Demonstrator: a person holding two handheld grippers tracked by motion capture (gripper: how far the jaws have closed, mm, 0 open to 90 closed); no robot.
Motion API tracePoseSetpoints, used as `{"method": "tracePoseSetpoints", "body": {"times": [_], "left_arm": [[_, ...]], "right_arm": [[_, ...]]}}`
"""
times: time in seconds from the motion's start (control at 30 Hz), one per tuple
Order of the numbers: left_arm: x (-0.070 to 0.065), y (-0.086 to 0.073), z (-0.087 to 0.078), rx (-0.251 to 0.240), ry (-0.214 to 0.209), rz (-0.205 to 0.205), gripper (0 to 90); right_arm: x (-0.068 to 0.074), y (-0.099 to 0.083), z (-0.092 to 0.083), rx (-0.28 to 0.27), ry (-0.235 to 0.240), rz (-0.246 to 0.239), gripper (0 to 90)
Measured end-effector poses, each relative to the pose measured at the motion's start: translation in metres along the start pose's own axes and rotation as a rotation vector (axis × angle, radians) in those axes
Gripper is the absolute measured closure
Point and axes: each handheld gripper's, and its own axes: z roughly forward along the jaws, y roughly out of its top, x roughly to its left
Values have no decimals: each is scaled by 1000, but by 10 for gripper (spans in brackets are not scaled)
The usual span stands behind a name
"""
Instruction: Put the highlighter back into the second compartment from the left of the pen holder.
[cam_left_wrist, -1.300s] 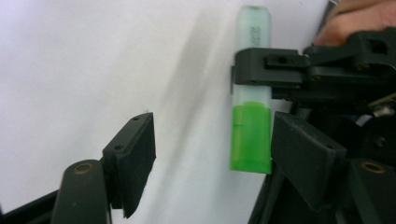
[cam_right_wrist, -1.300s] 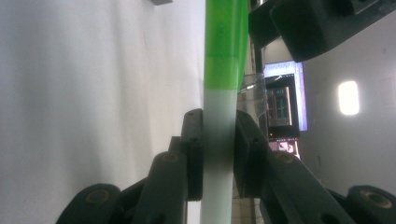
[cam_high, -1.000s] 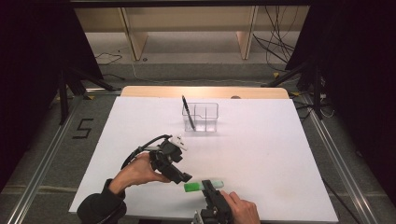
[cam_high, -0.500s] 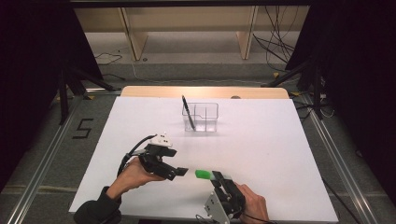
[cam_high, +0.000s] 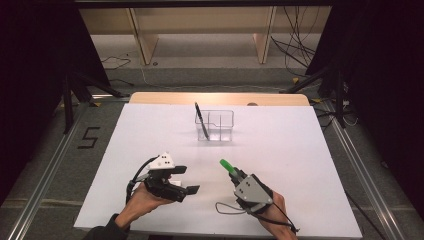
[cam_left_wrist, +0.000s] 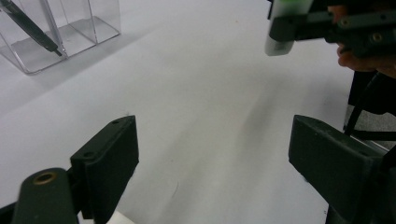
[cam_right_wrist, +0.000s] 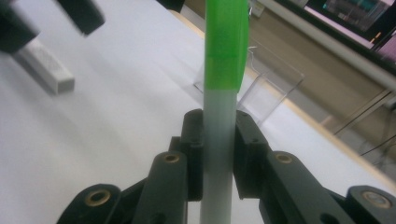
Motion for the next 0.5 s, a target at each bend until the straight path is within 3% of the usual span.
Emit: {"method": "tracePoseSetpoints", "body": {"times": [0.03, 0.13, 0.23, 0.4, 0.5], "left_arm": [[0, -2, 0, -7, 17, 13, 158], [1, -9, -1, -32, 34, 0, 158], [0, -15, -3, -47, 97, 6, 158], [3, -23, -10, -84, 140, -23, 158], [5, -26, -12, -107, 144, -46, 158]], "right_arm": [[-4, 1, 2, 0, 17, 43, 773], [-17, 6, 13, -7, 58, 141, 773], [-28, 12, 23, -25, 110, 265, 773], [-44, 19, 41, -44, 146, 364, 773], [-53, 22, 50, -52, 154, 419, 773]]}}
